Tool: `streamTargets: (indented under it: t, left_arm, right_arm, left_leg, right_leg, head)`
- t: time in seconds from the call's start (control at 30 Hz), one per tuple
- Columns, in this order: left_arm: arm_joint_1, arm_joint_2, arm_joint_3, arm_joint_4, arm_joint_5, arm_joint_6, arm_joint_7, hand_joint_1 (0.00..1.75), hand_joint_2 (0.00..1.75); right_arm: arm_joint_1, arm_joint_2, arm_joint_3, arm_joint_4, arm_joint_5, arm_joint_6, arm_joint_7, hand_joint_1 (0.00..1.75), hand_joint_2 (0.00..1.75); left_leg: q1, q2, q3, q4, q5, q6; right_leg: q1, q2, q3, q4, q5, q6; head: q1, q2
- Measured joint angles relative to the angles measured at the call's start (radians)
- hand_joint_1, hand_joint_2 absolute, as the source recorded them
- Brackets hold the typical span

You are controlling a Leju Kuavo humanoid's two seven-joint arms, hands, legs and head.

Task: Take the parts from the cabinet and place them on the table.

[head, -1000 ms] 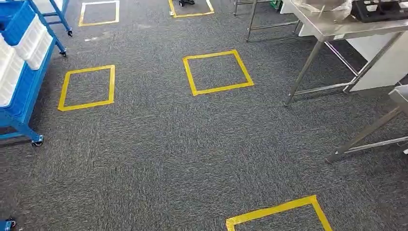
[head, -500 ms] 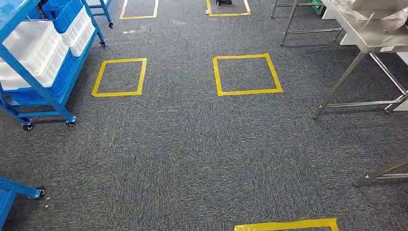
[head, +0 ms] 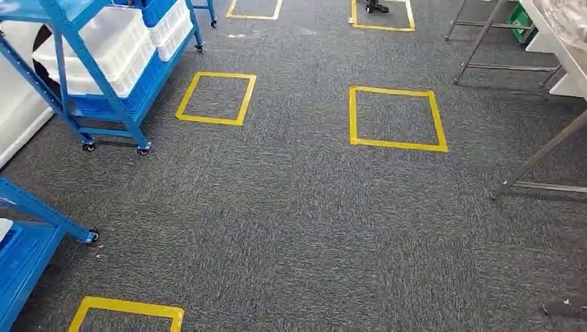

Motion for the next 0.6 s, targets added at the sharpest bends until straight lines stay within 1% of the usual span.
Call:
streamTargets:
  t: [0.03,0.07,0.1,0.13,0.17,0.2,0.23,0.27,0.3,0.33,0.37,0.4,0.43,0.47,0.5,0.53,0.57,0.6]
  left_arm:
    - [-0.004,0.002,-0.001,0.000,0.000,0.000,-0.002,0.00,0.00]
    - [-0.007,0.003,-0.003,0.001,0.000,0.000,-0.003,0.00,0.00]
    - [-0.008,0.005,-0.005,0.002,0.000,0.000,-0.005,0.00,0.00]
    - [-0.008,0.006,-0.005,0.002,0.000,0.000,-0.005,0.00,0.00]
    - [-0.007,0.006,-0.006,0.004,0.000,-0.002,-0.005,0.00,0.00]
    - [-0.007,0.007,-0.006,0.005,0.000,-0.002,-0.005,0.00,0.00]
    - [-0.007,0.007,-0.008,0.006,0.000,-0.003,-0.005,0.00,0.00]
    - [-0.007,0.007,-0.010,0.008,0.000,-0.003,-0.005,0.00,0.00]
    - [-0.007,0.007,-0.011,0.010,0.000,-0.003,-0.005,0.00,0.00]
    - [-0.011,0.007,-0.012,0.011,0.000,-0.003,-0.006,0.00,0.00]
    - [-0.010,0.008,-0.013,0.011,0.000,-0.003,-0.007,0.00,0.00]
    - [-0.009,0.008,-0.013,0.013,0.000,-0.003,-0.007,0.00,0.00]
    - [-0.006,0.009,-0.013,0.013,0.000,-0.003,-0.008,0.00,0.00]
    - [-0.005,0.012,-0.013,0.013,0.000,-0.003,-0.008,0.00,0.00]
    - [-0.005,0.012,-0.013,0.014,0.000,-0.003,-0.008,0.00,0.00]
    - [-0.007,0.012,-0.013,0.014,0.000,-0.003,-0.008,0.00,0.00]
    - [-0.011,0.012,-0.014,0.015,0.000,-0.003,-0.008,0.00,0.00]
    - [-0.014,0.012,-0.014,0.016,0.000,-0.003,-0.008,0.00,0.00]
  right_arm:
    - [0.001,-0.003,0.001,0.002,0.002,-0.002,-0.001,0.00,0.00]
    - [0.001,-0.006,0.001,0.003,0.003,-0.003,-0.002,0.00,0.00]
    - [0.001,-0.009,0.001,0.004,0.004,-0.005,-0.003,0.00,0.00]
    - [0.001,-0.011,0.002,0.006,0.006,-0.006,-0.004,0.00,0.00]
    - [0.001,-0.013,0.003,0.008,0.007,-0.008,-0.004,0.00,0.00]
    - [0.001,-0.015,0.006,0.010,0.008,-0.009,-0.004,0.00,0.00]
    - [0.001,-0.017,0.008,0.010,0.008,-0.010,-0.004,0.00,0.00]
    - [0.002,-0.019,0.008,0.011,0.008,-0.010,-0.004,0.00,0.00]
    - [0.004,-0.021,0.009,0.011,0.008,-0.010,-0.003,0.00,0.00]
    - [0.002,-0.021,0.010,0.013,0.008,-0.011,-0.004,0.00,0.00]
    - [0.000,-0.022,0.010,0.013,0.008,-0.011,-0.004,0.00,0.00]
    - [-0.001,-0.024,0.011,0.014,0.008,-0.011,-0.004,0.00,0.00]
    - [-0.003,-0.024,0.012,0.014,0.009,-0.011,-0.004,0.00,0.00]
    - [-0.003,-0.024,0.015,0.016,0.010,-0.011,-0.003,0.00,0.00]
    - [-0.002,-0.024,0.016,0.017,0.011,-0.011,-0.001,0.00,0.00]
    - [-0.001,-0.024,0.016,0.018,0.012,-0.011,0.004,0.00,0.00]
    - [0.001,-0.024,0.016,0.020,0.013,-0.011,0.010,0.00,0.00]
    - [0.003,-0.024,0.017,0.024,0.016,-0.011,0.018,0.00,0.00]
  left_leg:
    - [0.000,-0.010,-0.004,0.000,0.004,0.005]
    - [0.000,-0.021,-0.007,0.000,0.005,0.006]
    - [-0.001,-0.037,-0.008,0.001,0.005,0.006]
    - [-0.001,-0.050,-0.008,0.002,0.005,0.006]
    - [-0.001,-0.066,-0.007,0.004,0.005,0.005]
    - [0.000,-0.080,-0.006,0.008,0.003,0.003]
    - [0.001,-0.096,-0.006,0.013,0.001,-0.001]
    - [0.003,-0.109,-0.007,0.020,-0.003,-0.006]
    - [0.004,-0.119,-0.016,0.025,-0.006,-0.012]
    - [0.000,-0.129,-0.020,0.034,-0.009,-0.019]
    - [0.002,-0.135,-0.024,0.032,-0.005,-0.026]
    - [0.005,-0.146,-0.029,0.028,-0.003,-0.034]
    - [0.007,-0.157,-0.030,0.026,-0.002,-0.042]
    - [0.008,-0.146,-0.030,0.033,-0.007,-0.045]
    - [0.006,-0.087,-0.040,0.058,-0.027,-0.047]
    - [0.005,-0.055,-0.066,0.113,-0.063,-0.050]
    - [0.008,-0.040,-0.108,0.199,-0.109,-0.054]
    - [0.010,-0.035,-0.148,0.282,-0.146,-0.058]
  right_leg:
    - [-0.004,0.033,-0.034,0.070,-0.041,0.002]
    - [-0.007,0.049,-0.075,0.157,-0.082,0.004]
    - [-0.008,0.055,-0.116,0.237,-0.109,0.007]
    - [-0.010,0.056,-0.137,0.271,-0.107,0.009]
    - [-0.013,0.056,-0.135,0.254,-0.078,0.011]
    - [-0.016,0.057,-0.113,0.197,-0.033,0.012]
    - [-0.019,0.063,-0.073,0.106,0.023,0.012]
    - [-0.023,0.091,-0.033,0.012,0.071,0.012]
    - [-0.028,0.150,-0.018,-0.021,0.059,0.011]
    - [-0.021,0.143,-0.022,-0.029,0.063,0.007]
    - [-0.021,0.130,-0.024,-0.025,0.065,0.003]
    - [-0.013,0.121,-0.023,-0.024,0.064,-0.004]
    - [-0.014,0.109,-0.021,-0.027,0.066,-0.012]
    - [-0.021,0.095,-0.019,-0.038,0.072,-0.023]
    - [-0.019,0.082,-0.016,-0.042,0.072,-0.031]
    - [-0.018,0.070,-0.017,-0.042,0.072,-0.036]
    - [-0.014,0.054,-0.018,-0.042,0.071,-0.038]
    - [-0.011,0.036,-0.019,-0.042,0.070,-0.040]
  head:
    - [0.004,0.000]
    - [0.003,0.000]
    - [0.004,0.000]
    - [0.003,0.000]
    - [0.004,0.000]
    - [0.003,0.000]
    - [0.004,0.000]
    - [0.004,0.000]
    - [0.004,0.000]
    - [0.005,0.000]
    - [0.003,0.000]
    - [0.003,0.000]
    - [0.004,0.000]
    - [0.003,0.000]
    - [0.003,0.000]
    - [-0.005,0.000]
    - [-0.007,0.000]
    - [-0.006,0.000]
